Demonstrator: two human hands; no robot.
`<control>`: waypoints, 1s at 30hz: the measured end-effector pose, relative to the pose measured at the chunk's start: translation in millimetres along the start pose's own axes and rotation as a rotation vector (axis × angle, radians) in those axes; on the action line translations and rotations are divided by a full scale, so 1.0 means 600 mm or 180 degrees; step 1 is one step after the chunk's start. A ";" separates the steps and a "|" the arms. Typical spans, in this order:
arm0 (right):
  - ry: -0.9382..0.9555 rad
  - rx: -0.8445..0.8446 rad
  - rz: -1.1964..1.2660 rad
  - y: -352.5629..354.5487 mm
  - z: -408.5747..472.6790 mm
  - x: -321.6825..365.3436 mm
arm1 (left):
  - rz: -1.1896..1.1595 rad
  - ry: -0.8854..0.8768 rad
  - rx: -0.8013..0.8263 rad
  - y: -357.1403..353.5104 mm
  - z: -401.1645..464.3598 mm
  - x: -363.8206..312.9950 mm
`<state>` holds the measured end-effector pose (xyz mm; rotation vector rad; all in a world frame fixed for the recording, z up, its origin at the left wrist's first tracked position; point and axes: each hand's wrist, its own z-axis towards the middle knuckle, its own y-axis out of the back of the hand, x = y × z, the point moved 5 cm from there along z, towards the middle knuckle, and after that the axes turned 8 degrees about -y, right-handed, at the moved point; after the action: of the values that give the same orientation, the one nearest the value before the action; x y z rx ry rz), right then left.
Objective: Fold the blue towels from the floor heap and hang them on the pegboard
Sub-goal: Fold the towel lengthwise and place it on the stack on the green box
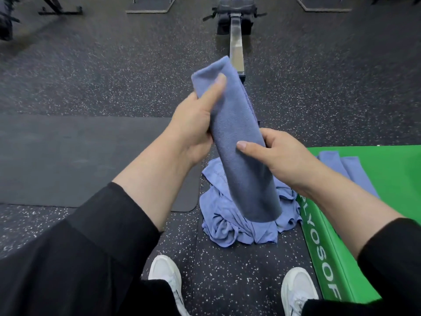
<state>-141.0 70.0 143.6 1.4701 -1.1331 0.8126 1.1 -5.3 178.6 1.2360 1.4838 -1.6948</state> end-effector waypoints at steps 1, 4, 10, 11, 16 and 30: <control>0.0012 -0.0014 0.0027 0.000 0.000 -0.001 | 0.0037 0.0135 0.0034 -0.003 -0.003 0.009; -0.0017 -0.0035 0.0033 -0.006 -0.004 -0.006 | -0.0219 0.0290 -0.0096 -0.007 -0.008 0.021; -0.0106 -0.0157 -0.0012 -0.004 -0.009 -0.011 | -0.0675 0.0159 0.0076 -0.015 0.002 -0.005; -0.0072 -0.0192 -0.0081 -0.001 -0.007 -0.011 | -0.0712 0.0132 0.0121 -0.017 0.002 -0.009; 0.0019 -0.0204 -0.0397 0.003 0.000 -0.013 | -0.0975 -0.0092 0.0176 -0.010 0.008 -0.028; -0.0296 0.0315 0.0057 -0.012 -0.018 -0.022 | -0.1216 -0.0216 -0.0058 0.026 0.020 -0.040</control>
<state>-137.4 83.5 131.5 1.5957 -1.1913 0.8302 21.1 -23.8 192.6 0.9152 1.7734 -1.9362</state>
